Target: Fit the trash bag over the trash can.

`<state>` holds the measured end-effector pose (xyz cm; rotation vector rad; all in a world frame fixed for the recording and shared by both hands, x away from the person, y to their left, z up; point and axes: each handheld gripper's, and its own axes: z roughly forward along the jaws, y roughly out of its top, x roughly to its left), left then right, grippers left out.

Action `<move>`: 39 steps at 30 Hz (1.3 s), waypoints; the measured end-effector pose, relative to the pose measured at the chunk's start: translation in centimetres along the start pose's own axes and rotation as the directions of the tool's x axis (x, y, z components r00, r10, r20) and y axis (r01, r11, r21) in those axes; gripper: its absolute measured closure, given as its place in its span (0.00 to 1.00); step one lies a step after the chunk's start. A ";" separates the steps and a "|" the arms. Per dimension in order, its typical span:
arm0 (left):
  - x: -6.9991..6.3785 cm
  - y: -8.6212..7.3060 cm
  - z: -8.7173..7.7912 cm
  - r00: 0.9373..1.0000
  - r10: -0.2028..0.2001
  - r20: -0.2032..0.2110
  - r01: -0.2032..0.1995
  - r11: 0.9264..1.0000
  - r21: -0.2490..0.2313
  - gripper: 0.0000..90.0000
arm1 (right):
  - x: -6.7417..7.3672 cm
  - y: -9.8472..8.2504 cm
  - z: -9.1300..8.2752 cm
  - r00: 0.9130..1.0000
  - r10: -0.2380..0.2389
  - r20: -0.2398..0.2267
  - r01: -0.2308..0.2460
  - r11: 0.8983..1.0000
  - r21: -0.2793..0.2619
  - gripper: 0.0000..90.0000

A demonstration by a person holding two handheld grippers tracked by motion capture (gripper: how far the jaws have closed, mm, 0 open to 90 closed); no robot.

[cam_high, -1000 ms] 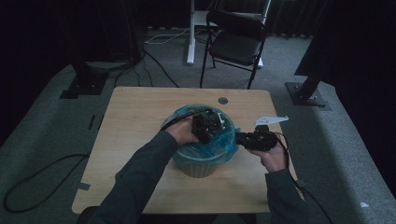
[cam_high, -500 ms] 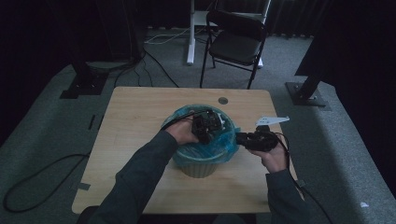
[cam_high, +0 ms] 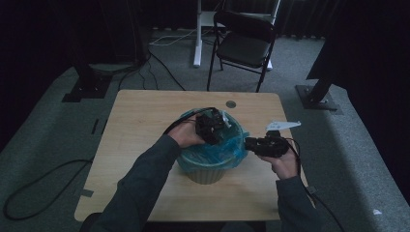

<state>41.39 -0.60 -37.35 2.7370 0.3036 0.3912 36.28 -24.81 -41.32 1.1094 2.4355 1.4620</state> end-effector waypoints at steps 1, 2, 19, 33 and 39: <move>0.1 -0.1 -0.2 1.000 -0.005 0.000 0.005 1.000 -0.012 0.64 | 0.0 0.0 0.0 1.000 0.000 0.001 0.000 1.000 -0.001 0.70; 0.2 -0.1 -0.4 1.000 -0.012 0.000 0.012 1.000 -0.024 0.64 | 0.0 0.0 -0.1 1.000 0.001 0.001 -0.001 1.000 -0.004 0.70; 0.8 -2.4 -4.9 0.991 -0.119 -0.055 0.100 0.961 -0.259 0.64 | -0.3 -0.2 -0.6 1.000 0.006 0.011 -0.005 1.000 -0.020 0.69; 1.1 -5.6 -7.6 0.964 -0.216 -0.152 0.150 0.922 -0.358 0.62 | -0.5 -0.3 -0.5 1.000 0.015 0.007 -0.015 1.000 -0.014 0.69; 1.4 -6.7 -8.6 0.954 -0.252 -0.161 0.172 0.902 -0.395 0.62 | -0.6 -0.3 -0.5 1.000 0.017 0.008 -0.017 1.000 -0.015 0.68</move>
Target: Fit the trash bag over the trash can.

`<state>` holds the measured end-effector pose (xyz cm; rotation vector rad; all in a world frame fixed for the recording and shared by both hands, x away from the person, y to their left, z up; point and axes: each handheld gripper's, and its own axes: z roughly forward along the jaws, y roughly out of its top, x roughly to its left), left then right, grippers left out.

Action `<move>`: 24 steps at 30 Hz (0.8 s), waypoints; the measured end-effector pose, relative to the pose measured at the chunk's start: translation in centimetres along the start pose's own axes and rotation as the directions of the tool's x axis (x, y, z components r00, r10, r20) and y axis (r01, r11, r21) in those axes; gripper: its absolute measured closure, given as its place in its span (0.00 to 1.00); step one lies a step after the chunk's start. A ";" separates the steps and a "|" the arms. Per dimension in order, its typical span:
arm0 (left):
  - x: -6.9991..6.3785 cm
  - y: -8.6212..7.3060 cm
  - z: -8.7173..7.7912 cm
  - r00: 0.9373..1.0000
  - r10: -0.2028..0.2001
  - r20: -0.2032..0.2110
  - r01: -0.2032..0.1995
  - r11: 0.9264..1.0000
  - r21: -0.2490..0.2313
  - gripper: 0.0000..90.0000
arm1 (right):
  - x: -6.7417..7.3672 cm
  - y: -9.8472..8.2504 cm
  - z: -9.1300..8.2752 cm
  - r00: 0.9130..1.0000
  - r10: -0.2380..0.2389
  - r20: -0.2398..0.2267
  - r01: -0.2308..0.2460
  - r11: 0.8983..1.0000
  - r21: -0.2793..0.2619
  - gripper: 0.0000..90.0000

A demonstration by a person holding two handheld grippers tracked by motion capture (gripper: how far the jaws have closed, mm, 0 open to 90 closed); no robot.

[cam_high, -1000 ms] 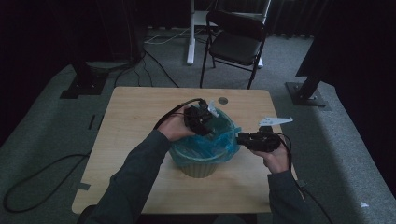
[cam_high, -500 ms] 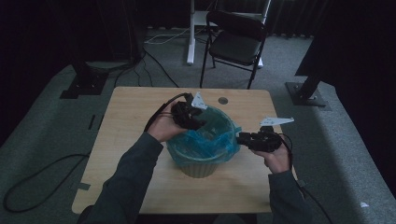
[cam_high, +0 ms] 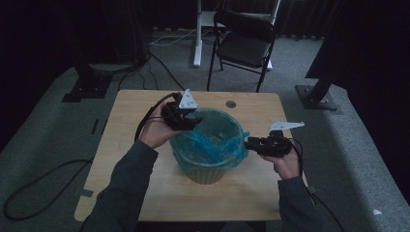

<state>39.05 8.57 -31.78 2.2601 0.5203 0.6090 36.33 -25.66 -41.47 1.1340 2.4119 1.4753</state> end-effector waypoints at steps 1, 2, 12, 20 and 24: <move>0.1 -0.1 -0.2 1.000 -0.009 -0.003 0.009 1.000 -0.010 0.62 | 0.0 0.0 0.0 1.000 0.000 0.000 0.000 1.000 0.000 0.68; 0.2 -0.1 -0.3 1.000 -0.015 -0.006 0.015 1.000 -0.014 0.62 | 0.0 0.0 0.0 1.000 0.001 0.000 -0.001 1.000 0.000 0.68; 1.1 -1.0 -1.5 0.997 -0.073 -0.036 0.071 0.996 -0.058 0.62 | -0.2 -0.1 0.0 1.000 0.004 -0.002 -0.004 1.000 -0.001 0.68; 2.0 -2.5 -1.5 0.989 -0.134 -0.062 0.130 0.989 -0.066 0.62 | -0.3 0.0 0.3 1.000 0.006 -0.006 -0.006 1.000 0.002 0.68; 2.5 -3.2 -2.0 0.983 -0.167 -0.071 0.161 0.984 -0.080 0.62 | -0.3 -0.1 0.3 1.000 0.008 -0.011 -0.008 1.000 0.003 0.68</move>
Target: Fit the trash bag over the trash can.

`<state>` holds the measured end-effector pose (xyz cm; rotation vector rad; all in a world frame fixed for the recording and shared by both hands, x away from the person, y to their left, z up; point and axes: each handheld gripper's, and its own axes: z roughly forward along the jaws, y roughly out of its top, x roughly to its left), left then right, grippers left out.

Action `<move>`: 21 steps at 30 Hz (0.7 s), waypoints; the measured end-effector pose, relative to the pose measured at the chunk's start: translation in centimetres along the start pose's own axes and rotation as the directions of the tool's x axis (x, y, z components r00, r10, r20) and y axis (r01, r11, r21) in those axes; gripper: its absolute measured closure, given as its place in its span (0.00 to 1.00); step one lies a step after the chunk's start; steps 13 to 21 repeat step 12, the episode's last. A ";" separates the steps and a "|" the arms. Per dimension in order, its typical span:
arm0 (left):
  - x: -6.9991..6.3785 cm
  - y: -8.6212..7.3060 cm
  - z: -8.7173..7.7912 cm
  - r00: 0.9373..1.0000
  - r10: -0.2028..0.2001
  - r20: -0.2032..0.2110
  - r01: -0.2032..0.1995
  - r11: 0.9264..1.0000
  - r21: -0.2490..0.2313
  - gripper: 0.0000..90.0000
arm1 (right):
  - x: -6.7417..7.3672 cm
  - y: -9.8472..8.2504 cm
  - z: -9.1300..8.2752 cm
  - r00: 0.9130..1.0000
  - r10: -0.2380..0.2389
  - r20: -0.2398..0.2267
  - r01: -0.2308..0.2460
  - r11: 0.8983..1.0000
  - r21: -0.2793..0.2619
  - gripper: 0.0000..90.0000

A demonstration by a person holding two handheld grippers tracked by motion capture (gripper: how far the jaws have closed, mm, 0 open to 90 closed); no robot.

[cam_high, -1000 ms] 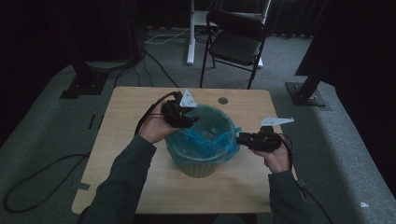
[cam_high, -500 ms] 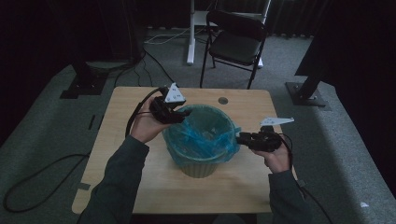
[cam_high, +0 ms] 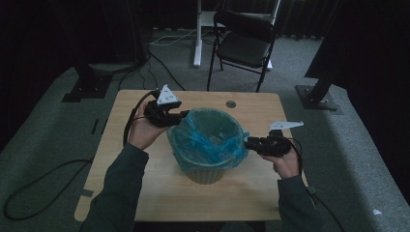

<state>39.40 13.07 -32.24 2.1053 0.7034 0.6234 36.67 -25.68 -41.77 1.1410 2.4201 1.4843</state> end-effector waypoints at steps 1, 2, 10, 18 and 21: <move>0.2 -0.2 -0.1 1.000 -0.008 -0.006 0.008 1.000 -0.001 0.62 | 0.0 0.0 0.0 1.000 0.000 0.000 0.000 1.000 0.001 0.68; 0.3 -0.3 -0.2 1.000 -0.016 -0.010 0.016 1.000 -0.005 0.62 | 0.0 0.0 0.0 1.000 0.001 -0.001 -0.001 1.000 0.000 0.68; 1.8 -2.1 -0.7 0.996 -0.073 -0.053 0.073 0.997 -0.008 0.61 | -0.3 -0.1 -0.3 1.000 0.007 0.007 -0.007 1.000 -0.007 0.68; 2.3 -2.9 -0.8 0.992 -0.100 -0.071 0.100 0.995 -0.004 0.61 | -0.5 -0.1 -0.5 1.000 0.013 0.017 -0.013 1.000 -0.012 0.68; 2.3 -2.9 -0.8 0.992 -0.100 -0.071 0.100 0.995 -0.004 0.61 | -0.5 -0.1 -0.5 1.000 0.013 0.017 -0.013 1.000 -0.012 0.68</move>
